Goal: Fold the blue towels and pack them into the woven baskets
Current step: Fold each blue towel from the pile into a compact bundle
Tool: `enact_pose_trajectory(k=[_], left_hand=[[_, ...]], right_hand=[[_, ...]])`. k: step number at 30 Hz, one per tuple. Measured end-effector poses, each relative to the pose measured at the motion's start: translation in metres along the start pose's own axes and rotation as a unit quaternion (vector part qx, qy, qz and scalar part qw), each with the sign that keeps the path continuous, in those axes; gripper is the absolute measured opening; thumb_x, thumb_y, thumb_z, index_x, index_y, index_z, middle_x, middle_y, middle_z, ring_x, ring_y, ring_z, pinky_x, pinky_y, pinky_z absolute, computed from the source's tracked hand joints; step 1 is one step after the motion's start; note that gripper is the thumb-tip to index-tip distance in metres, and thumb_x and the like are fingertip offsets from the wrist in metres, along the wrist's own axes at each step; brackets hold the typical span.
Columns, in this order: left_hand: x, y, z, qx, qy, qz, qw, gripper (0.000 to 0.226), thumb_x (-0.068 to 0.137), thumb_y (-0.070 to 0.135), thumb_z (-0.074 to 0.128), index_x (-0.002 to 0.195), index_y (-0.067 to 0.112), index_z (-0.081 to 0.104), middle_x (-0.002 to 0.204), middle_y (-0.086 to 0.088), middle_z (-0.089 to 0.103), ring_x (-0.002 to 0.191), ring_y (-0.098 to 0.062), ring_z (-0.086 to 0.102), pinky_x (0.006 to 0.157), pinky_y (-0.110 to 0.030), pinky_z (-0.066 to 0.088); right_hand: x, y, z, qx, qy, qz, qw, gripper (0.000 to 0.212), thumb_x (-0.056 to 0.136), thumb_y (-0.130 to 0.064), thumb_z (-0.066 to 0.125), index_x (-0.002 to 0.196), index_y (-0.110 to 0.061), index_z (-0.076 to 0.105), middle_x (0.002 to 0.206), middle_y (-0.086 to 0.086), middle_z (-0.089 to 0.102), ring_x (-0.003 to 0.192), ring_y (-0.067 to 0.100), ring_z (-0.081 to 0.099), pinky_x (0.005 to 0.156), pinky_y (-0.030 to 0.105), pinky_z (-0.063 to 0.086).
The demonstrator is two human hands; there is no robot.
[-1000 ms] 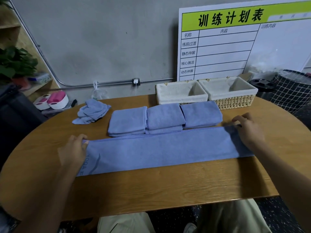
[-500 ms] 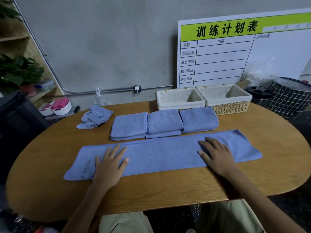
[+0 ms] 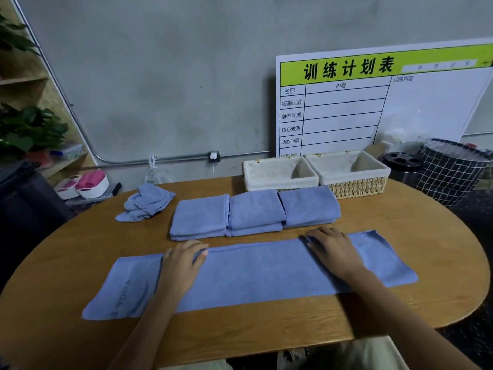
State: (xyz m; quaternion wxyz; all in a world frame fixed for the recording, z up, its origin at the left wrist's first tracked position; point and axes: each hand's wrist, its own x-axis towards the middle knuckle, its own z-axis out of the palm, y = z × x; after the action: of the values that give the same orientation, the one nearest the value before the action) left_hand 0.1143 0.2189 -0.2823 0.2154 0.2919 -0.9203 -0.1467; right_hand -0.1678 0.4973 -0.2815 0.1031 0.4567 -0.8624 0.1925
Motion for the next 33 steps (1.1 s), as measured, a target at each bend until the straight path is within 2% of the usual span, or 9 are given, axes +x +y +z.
enact_pose_trajectory(k=[2,4,6,10,14,20,23,27,33], left_hand=[[0.003,-0.007,0.006,-0.025,0.029,0.001,0.999,0.026,0.094,0.046,0.059,0.097,0.027,0.077,0.099,0.015,0.068,0.094,-0.013,0.065,0.079,-0.037,0.052],[0.004,-0.01,0.004,-0.034,0.042,-0.005,0.999,0.003,0.09,0.031,0.074,0.087,0.033,0.073,0.091,0.018,0.065,0.089,-0.009,0.063,0.075,-0.037,0.052],[0.004,-0.015,0.003,-0.035,0.04,-0.008,0.999,0.011,0.088,0.035,0.075,0.08,0.038,0.068,0.086,0.019,0.063,0.085,-0.004,0.061,0.072,-0.039,0.053],[0.005,-0.022,0.0,-0.037,0.042,0.006,0.998,0.027,0.086,0.058,0.05,0.078,0.038,0.067,0.085,0.019,0.063,0.083,-0.002,0.059,0.07,-0.037,0.052],[0.006,-0.019,-0.004,-0.013,0.088,0.028,0.996,0.014,0.09,0.042,0.063,0.08,0.033,0.069,0.084,0.016,0.064,0.081,-0.008,0.059,0.067,-0.036,0.049],[0.011,-0.017,-0.004,0.009,0.039,0.074,0.996,0.015,0.088,0.042,0.07,0.078,0.031,0.071,0.084,0.019,0.064,0.08,-0.002,0.059,0.068,-0.018,0.037],[0.01,-0.015,-0.005,-0.014,0.058,0.097,0.994,0.029,0.088,0.049,0.056,0.076,0.027,0.071,0.079,0.017,0.067,0.075,-0.001,0.061,0.065,-0.027,0.048],[0.019,-0.017,-0.005,-0.005,0.102,0.07,0.992,0.017,0.088,0.038,0.062,0.08,0.026,0.072,0.079,0.012,0.072,0.075,-0.008,0.065,0.065,-0.035,0.052],[0.024,-0.019,0.004,0.109,0.116,0.043,0.986,0.01,0.091,0.029,0.073,0.083,0.026,0.069,0.08,0.006,0.064,0.071,-0.023,0.062,0.063,-0.035,0.035]], right_hand=[[0.005,0.008,0.008,0.032,0.013,-0.003,0.999,0.017,0.093,-0.028,0.066,0.109,-0.026,0.071,0.105,-0.004,0.066,0.096,0.028,0.059,0.075,0.044,0.05],[0.009,0.016,0.014,0.053,0.028,-0.002,0.998,0.014,0.09,-0.027,0.07,0.104,-0.024,0.073,0.101,-0.003,0.065,0.095,0.027,0.059,0.073,0.045,0.052],[0.012,0.019,0.015,0.056,0.036,-0.007,0.998,0.012,0.089,-0.025,0.072,0.1,-0.023,0.073,0.098,-0.002,0.065,0.093,0.028,0.061,0.071,0.045,0.052],[0.015,0.019,0.011,0.064,0.033,-0.012,0.997,0.007,0.087,-0.02,0.074,0.092,-0.021,0.071,0.095,-0.001,0.064,0.086,0.029,0.062,0.066,0.043,0.05],[0.015,0.017,0.003,0.085,0.025,-0.008,0.996,0.009,0.089,-0.019,0.071,0.087,-0.022,0.063,0.094,-0.004,0.06,0.084,0.025,0.059,0.067,0.043,0.048],[0.018,0.01,-0.006,0.083,0.014,0.008,0.996,0.011,0.094,-0.017,0.062,0.087,-0.025,0.058,0.09,-0.009,0.06,0.086,0.022,0.057,0.077,0.042,0.043],[0.015,0.011,-0.004,0.071,-0.003,0.016,0.997,0.012,0.096,-0.018,0.059,0.088,-0.025,0.056,0.087,-0.006,0.063,0.084,0.025,0.058,0.076,0.043,0.041],[0.02,0.014,-0.003,0.062,0.012,0.017,0.998,0.011,0.097,-0.017,0.058,0.088,-0.023,0.056,0.081,-0.006,0.062,0.08,0.026,0.058,0.071,0.038,0.033],[0.015,0.019,0.004,0.002,0.077,0.023,0.997,0.008,0.088,-0.014,0.07,0.089,-0.019,0.063,0.093,0.002,0.062,0.083,0.033,0.056,0.066,0.035,0.031]])
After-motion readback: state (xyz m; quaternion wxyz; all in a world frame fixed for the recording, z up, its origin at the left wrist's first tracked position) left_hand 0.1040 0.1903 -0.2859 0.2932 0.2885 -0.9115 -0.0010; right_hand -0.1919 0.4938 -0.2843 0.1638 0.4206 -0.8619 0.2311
